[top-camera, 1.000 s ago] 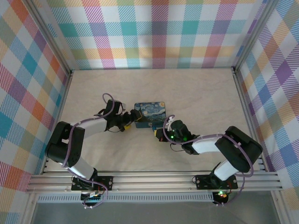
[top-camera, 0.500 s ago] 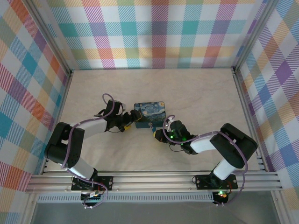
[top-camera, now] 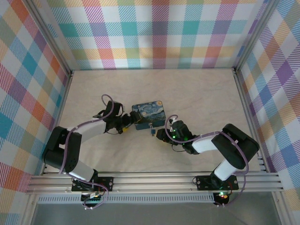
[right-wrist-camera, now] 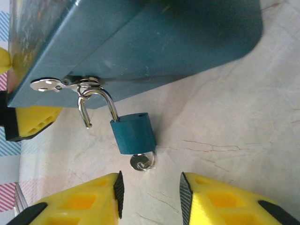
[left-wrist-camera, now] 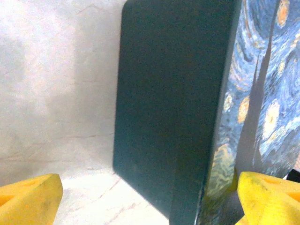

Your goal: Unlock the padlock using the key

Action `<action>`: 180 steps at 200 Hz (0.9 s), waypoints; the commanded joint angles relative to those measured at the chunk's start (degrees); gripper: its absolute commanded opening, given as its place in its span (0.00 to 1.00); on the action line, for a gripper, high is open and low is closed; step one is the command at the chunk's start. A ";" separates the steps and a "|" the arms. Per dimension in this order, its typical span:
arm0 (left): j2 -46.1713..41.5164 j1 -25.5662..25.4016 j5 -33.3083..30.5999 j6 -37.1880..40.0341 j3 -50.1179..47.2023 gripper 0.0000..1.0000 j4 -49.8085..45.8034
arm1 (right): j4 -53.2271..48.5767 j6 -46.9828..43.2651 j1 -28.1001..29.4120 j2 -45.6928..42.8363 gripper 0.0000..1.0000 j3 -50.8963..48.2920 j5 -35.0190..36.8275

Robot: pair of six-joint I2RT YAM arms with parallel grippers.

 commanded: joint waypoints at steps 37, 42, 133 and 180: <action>-3.44 0.87 -3.50 4.50 7.10 0.98 -9.31 | -6.01 -6.41 -1.31 -5.27 0.50 0.73 0.66; -3.47 1.24 -3.52 4.92 7.74 0.99 -9.35 | -6.03 -7.28 -1.59 -5.68 0.52 0.82 0.16; 11.32 6.45 1.49 15.25 27.33 1.00 -11.57 | 0.80 -8.45 -8.53 -4.56 0.94 3.47 -11.30; 22.82 6.54 6.74 17.73 35.01 1.00 -10.34 | 2.51 -7.70 -8.68 -0.80 1.00 7.11 -14.71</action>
